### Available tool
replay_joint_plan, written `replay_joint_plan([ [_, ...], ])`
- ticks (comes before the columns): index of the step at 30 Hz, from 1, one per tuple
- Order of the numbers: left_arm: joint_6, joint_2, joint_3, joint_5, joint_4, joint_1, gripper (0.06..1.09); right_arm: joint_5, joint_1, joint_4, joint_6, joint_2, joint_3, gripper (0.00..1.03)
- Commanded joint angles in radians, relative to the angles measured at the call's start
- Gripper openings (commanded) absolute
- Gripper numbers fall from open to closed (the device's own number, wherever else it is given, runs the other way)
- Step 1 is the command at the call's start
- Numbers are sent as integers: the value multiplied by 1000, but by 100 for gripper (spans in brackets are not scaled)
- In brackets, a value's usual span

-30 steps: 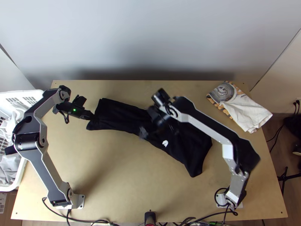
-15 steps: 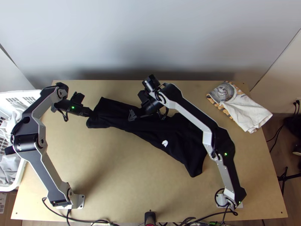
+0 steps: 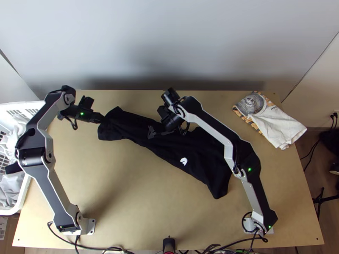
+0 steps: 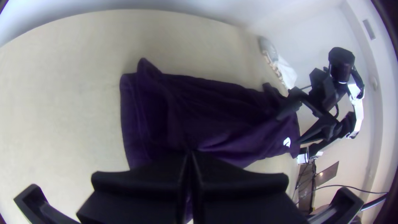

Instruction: Fold the t-shirt

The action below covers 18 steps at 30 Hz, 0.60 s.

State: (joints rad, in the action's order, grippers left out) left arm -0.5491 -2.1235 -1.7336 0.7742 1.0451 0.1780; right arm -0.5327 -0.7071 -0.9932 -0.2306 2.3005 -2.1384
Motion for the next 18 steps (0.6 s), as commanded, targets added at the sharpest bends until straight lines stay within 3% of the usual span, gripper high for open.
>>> replay_joint_plan([
  [1, 6, -52, -47, -3, -8, -46, 9, -3, -9, 2, 11, -19, 61, 98],
  [9, 3, -98, -41, -162, -34, -98, 9, 4, -9, 31, 19, -110, 103, 98],
  [18, 11, -147, -44, -243, -80, -94, 9, 17, -20, 42, 31, -179, 140, 98],
])
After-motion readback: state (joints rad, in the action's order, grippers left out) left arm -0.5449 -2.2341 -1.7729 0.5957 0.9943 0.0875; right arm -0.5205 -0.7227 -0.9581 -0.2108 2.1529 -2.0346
